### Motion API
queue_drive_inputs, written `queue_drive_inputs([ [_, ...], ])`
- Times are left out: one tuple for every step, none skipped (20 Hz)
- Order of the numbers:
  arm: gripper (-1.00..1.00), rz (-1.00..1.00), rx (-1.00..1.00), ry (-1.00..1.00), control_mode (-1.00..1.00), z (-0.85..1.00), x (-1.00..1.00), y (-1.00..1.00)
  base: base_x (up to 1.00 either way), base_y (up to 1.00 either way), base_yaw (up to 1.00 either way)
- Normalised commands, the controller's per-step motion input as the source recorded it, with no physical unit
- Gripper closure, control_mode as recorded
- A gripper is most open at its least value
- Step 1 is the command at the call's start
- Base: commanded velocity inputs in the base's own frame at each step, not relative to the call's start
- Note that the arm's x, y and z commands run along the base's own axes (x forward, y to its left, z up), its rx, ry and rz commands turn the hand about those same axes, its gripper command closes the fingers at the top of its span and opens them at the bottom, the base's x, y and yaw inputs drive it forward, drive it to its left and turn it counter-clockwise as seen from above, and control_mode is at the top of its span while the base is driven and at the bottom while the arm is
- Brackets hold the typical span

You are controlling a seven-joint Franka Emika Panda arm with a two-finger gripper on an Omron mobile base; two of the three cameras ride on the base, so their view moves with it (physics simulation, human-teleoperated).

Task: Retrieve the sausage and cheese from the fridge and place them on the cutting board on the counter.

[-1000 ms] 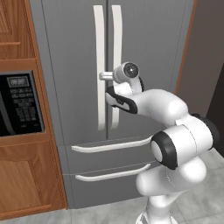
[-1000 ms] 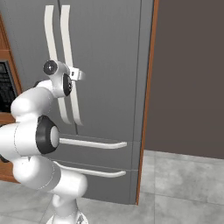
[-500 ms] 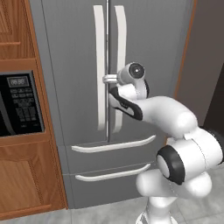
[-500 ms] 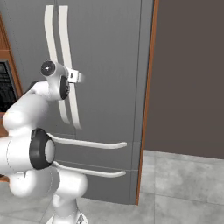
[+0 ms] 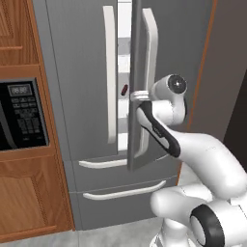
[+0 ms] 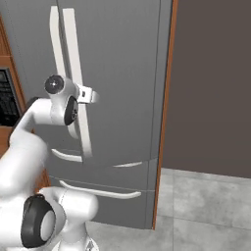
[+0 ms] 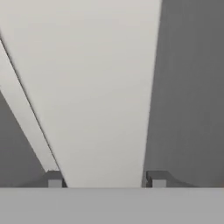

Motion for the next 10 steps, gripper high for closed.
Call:
queue_drive_inputs([
  [1.00, 0.00, 0.00, 0.09, -1.00, 0.00, -0.84, -0.65, 0.00, 0.00, 0.00],
  [1.00, 0.00, 0.00, 0.08, -1.00, 0.00, -0.84, -0.65, 0.00, 0.00, 0.00],
  [1.00, 0.00, 0.00, 0.08, -1.00, 0.00, -0.84, -0.65, 0.00, 0.00, 0.00],
  [1.00, 0.00, 0.00, 0.09, -1.00, 0.00, -0.83, -0.66, 0.00, 0.00, 0.00],
  [1.00, 0.00, 0.00, 0.08, -1.00, 0.00, -0.83, -0.67, 0.00, 0.00, 0.00],
  [1.00, 0.00, 0.00, 0.10, -1.00, 0.00, -0.81, -0.67, 0.00, 0.00, 0.00],
  [1.00, 0.00, 0.00, 0.10, -1.00, 0.00, -0.79, -0.68, 0.00, 0.00, 0.00],
  [1.00, 0.00, 0.00, 0.14, -1.00, 0.00, -0.73, -0.69, 0.00, 0.00, 0.00],
  [1.00, 0.00, 0.00, 0.22, -1.00, 0.00, -0.65, -0.69, 0.00, 0.00, 0.00],
  [1.00, -0.03, 0.00, 0.31, -1.00, 0.00, -0.55, -0.64, 0.00, 0.00, 0.00],
])
